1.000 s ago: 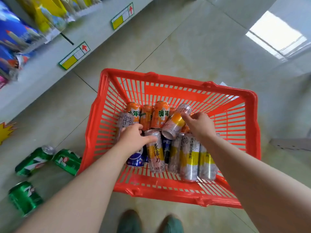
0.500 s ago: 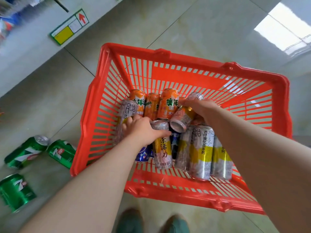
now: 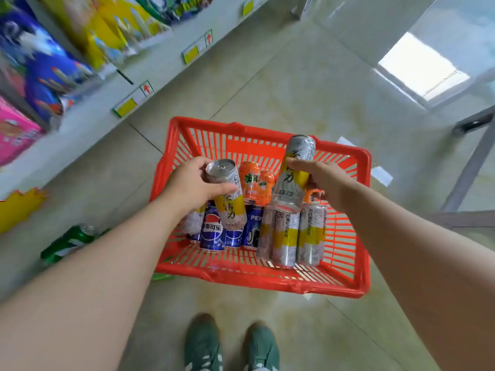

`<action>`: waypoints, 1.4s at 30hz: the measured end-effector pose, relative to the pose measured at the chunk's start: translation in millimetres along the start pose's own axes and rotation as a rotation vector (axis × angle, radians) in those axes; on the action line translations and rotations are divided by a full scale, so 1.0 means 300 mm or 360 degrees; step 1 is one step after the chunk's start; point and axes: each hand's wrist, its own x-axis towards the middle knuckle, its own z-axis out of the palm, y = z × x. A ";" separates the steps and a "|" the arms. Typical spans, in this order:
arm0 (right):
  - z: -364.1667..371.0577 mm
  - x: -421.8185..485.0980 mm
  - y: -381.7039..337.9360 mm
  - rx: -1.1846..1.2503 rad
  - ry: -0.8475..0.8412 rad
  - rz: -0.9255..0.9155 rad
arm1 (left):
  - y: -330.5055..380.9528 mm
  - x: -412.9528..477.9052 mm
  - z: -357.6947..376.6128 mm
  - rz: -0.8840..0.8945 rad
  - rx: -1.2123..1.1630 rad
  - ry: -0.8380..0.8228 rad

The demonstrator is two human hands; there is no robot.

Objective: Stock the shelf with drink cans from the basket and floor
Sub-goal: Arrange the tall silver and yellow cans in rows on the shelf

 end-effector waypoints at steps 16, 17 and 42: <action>-0.186 -0.811 -0.599 0.0122 -0.0714 -0.0486 | 0.750 -0.557 -0.659 0.0109 -0.0673 -0.0161; -0.195 -0.865 -0.650 0.0087 -0.0728 -0.0525 | 0.798 -0.598 -0.700 0.0144 -0.0679 -0.0128; 0.439 -1.611 -1.310 -0.0027 -0.1448 -0.1078 | 0.787 -1.438 -1.719 0.0164 -0.0750 0.1141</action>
